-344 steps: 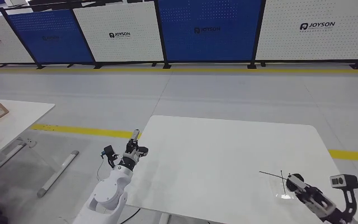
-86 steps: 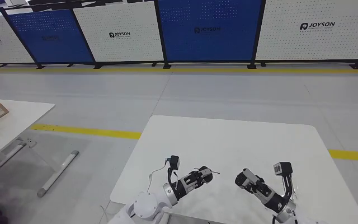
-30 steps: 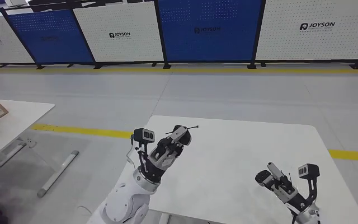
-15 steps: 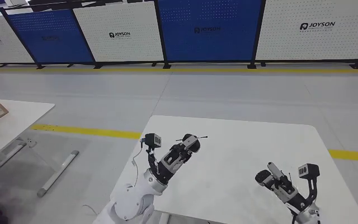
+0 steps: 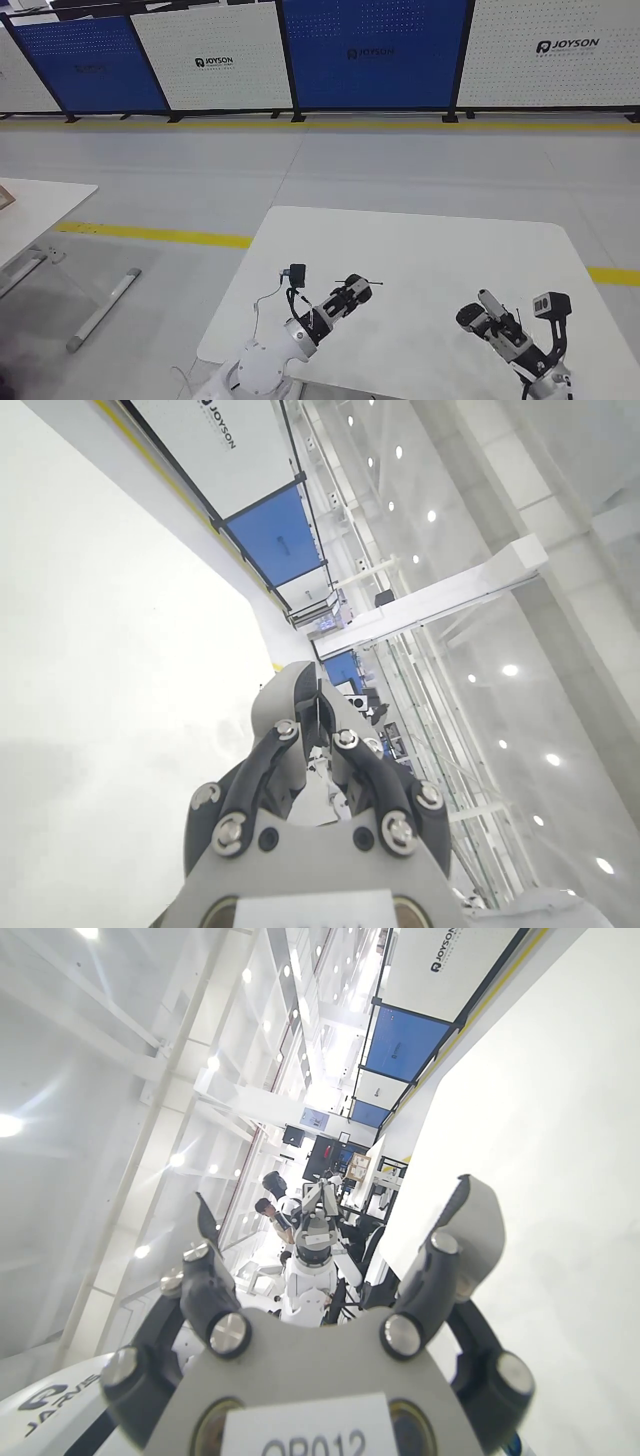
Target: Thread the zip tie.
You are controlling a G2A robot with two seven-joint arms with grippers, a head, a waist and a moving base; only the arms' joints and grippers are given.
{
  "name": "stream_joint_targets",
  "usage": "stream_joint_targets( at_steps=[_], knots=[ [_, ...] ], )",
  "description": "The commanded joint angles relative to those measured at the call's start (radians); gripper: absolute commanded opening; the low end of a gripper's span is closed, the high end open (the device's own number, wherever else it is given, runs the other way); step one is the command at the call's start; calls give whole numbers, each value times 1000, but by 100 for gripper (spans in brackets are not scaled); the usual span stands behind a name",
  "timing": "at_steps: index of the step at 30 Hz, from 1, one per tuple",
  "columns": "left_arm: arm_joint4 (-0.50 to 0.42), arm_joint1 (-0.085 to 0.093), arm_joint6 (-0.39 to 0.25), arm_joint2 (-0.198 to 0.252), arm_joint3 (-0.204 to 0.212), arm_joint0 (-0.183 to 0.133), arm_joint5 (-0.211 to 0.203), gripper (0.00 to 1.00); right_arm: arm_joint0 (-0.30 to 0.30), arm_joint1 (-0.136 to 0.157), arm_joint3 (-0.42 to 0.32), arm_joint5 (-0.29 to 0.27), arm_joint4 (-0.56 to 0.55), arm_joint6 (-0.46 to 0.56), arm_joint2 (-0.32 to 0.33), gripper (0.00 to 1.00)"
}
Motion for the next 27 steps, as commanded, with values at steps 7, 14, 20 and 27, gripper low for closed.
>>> stream_joint_targets(
  at_steps=[7, 14, 20, 27],
  knots=[
    [-2, 0, 8, -1, 0, 0, -4, 0, 0, 0, 0, 0, 0, 0, 0, 100],
    [54, -2, 19, 13, 40, -9, 12, 0, 0, 0, 0, 0, 0, 0, 0, 100],
    [86, -4, 19, 30, 103, -28, 31, 0, 0, 0, 0, 0, 0, 0, 0, 100],
    [51, -6, 18, 31, 98, -23, 19, 0, 0, 0, 0, 0, 0, 0, 0, 100]
  ],
)
